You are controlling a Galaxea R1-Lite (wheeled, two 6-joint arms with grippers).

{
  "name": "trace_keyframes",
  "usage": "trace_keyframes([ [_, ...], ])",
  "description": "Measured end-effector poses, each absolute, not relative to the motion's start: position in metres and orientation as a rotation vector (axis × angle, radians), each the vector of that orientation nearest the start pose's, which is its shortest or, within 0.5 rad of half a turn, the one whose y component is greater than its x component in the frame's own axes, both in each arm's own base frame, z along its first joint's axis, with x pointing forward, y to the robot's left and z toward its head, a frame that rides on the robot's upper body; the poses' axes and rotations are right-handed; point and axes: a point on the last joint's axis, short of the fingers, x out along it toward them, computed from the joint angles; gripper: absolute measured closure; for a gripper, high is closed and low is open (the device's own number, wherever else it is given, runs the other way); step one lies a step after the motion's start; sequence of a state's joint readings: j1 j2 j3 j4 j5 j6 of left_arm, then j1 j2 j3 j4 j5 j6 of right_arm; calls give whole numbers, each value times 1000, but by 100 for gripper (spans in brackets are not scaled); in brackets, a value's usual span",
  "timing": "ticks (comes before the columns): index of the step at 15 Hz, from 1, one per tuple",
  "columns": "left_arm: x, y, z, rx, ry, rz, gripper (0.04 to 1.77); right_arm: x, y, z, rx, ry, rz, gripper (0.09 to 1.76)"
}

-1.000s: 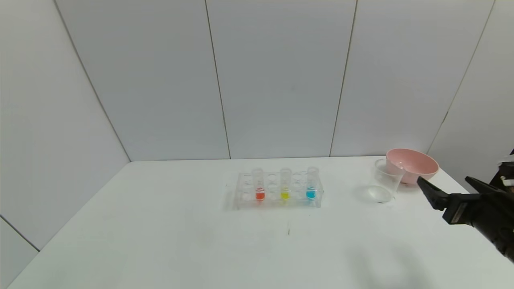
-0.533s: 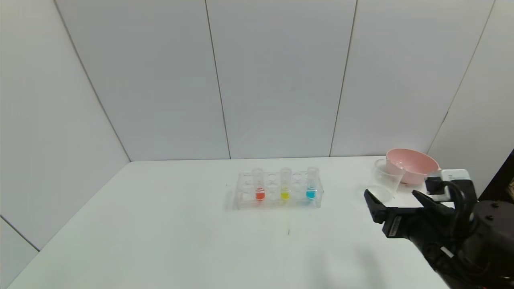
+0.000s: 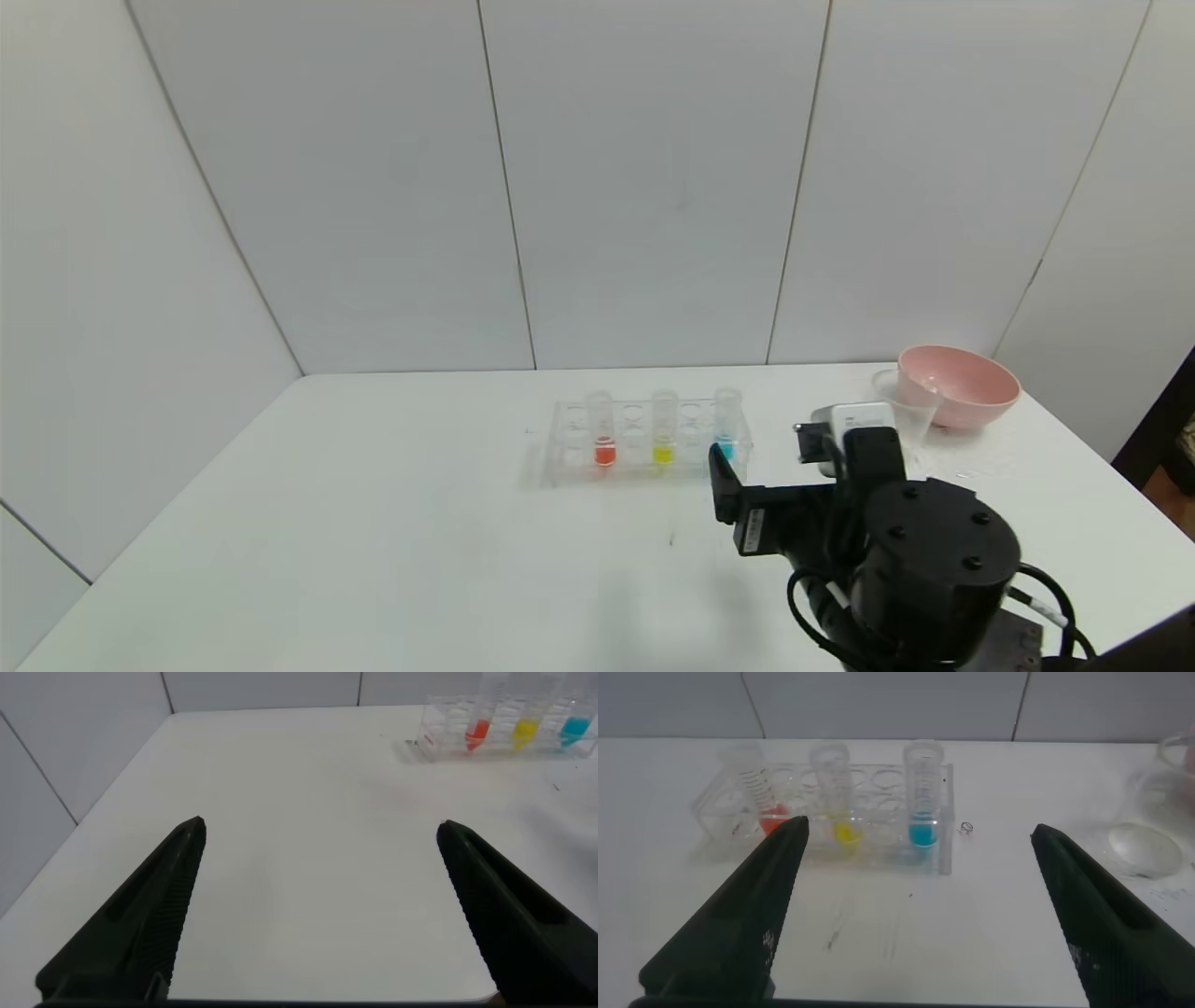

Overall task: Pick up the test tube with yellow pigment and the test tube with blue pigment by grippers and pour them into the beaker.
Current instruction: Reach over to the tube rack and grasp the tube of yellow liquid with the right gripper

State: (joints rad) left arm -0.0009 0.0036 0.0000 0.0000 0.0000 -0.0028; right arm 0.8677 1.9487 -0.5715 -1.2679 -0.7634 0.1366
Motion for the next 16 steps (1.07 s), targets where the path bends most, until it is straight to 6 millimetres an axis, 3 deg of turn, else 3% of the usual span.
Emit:
trace_keyframes([
  [4,-23,0,76,-3,4,0,5,209,274,95,29,91,149,14],
  [7,-23,0,76,-3,4,0,5,208,295,89,23,93,182,14],
  [12,-23,0,76,-3,4,0,5,221,305,76,20,99,190,14],
  [16,-23,0,76,-3,4,0,5,240,306,78,38,89,195,14],
])
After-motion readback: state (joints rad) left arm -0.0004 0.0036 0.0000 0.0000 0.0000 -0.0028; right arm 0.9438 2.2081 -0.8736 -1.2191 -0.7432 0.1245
